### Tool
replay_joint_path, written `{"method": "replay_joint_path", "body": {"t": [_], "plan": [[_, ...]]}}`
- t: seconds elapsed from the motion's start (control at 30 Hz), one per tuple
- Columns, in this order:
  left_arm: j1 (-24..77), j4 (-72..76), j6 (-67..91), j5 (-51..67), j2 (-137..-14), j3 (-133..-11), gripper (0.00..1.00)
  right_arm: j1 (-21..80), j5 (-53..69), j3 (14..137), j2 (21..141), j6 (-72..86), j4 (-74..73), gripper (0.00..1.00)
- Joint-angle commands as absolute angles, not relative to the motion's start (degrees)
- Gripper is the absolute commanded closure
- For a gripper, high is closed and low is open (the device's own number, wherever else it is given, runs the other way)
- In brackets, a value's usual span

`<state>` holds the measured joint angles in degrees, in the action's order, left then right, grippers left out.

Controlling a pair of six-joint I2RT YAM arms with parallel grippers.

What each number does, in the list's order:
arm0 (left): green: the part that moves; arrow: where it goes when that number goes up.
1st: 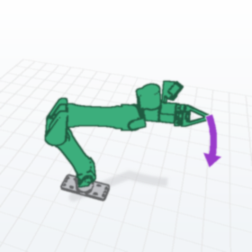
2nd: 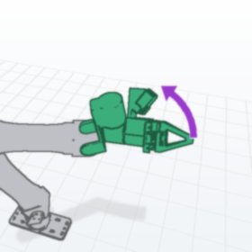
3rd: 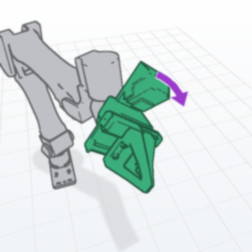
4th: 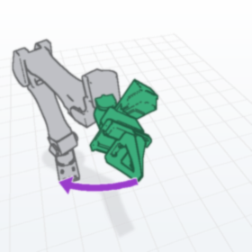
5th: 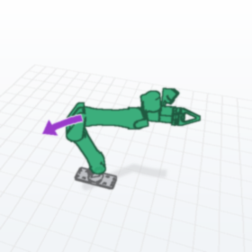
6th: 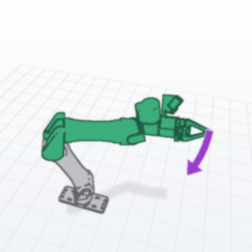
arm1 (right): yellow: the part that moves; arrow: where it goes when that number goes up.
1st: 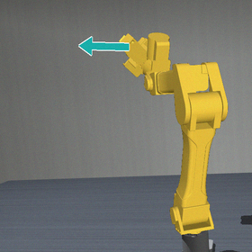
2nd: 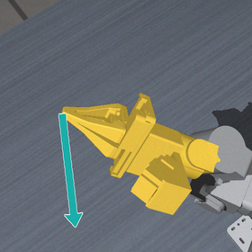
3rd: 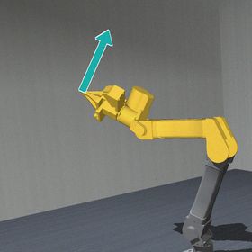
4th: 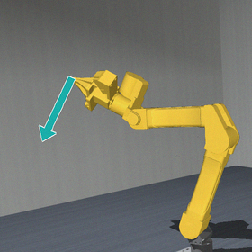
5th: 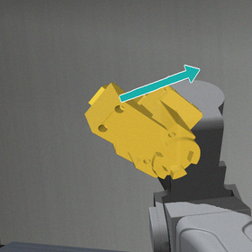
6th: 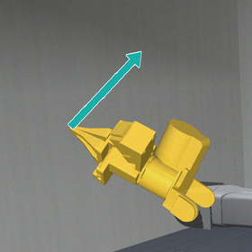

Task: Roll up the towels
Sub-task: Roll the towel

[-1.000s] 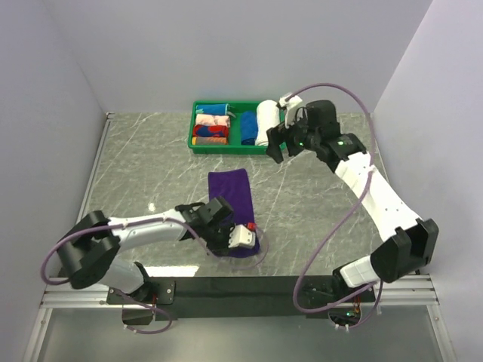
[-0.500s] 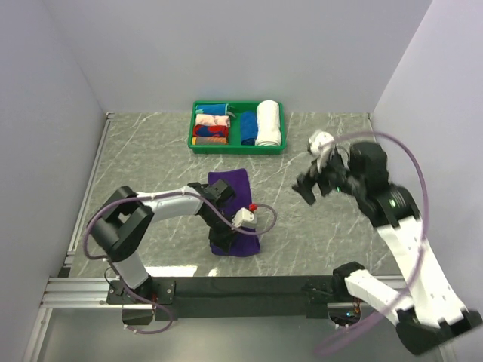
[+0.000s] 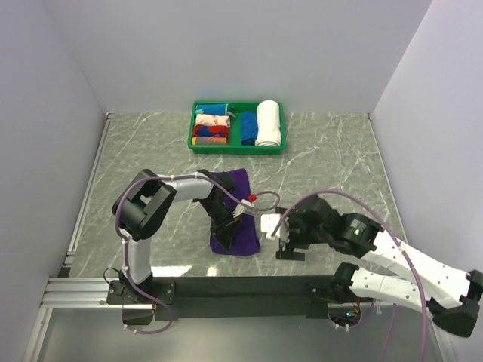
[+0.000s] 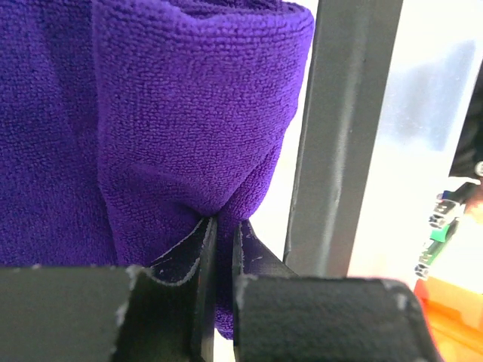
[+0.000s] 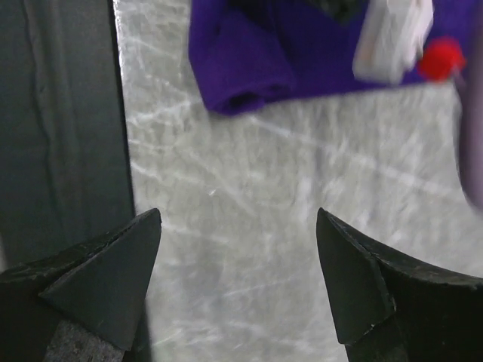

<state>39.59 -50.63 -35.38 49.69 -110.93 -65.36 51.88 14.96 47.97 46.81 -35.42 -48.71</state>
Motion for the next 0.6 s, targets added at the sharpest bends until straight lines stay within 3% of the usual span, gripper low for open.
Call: {"method": "replay_joint_path", "body": {"t": [0.0, 0.17, 0.57], "plan": [[39.8, -47.1, -38.9, 43.0, -115.6, -64.9, 0.94, 59.9, 6.4, 45.4, 47.4, -38.5, -40.3, 0.11], [39.5, -48.3, -38.8, 43.7, -117.5, -66.1, 0.92, 66.6, 2.1, 38.8, 51.6, -40.9, -28.4, 0.1], [38.4, -48.2, -38.4, 44.1, -118.2, -66.4, 0.91, 73.5, 0.1, 38.3, 69.1, -38.7, -7.7, 0.11]]}}
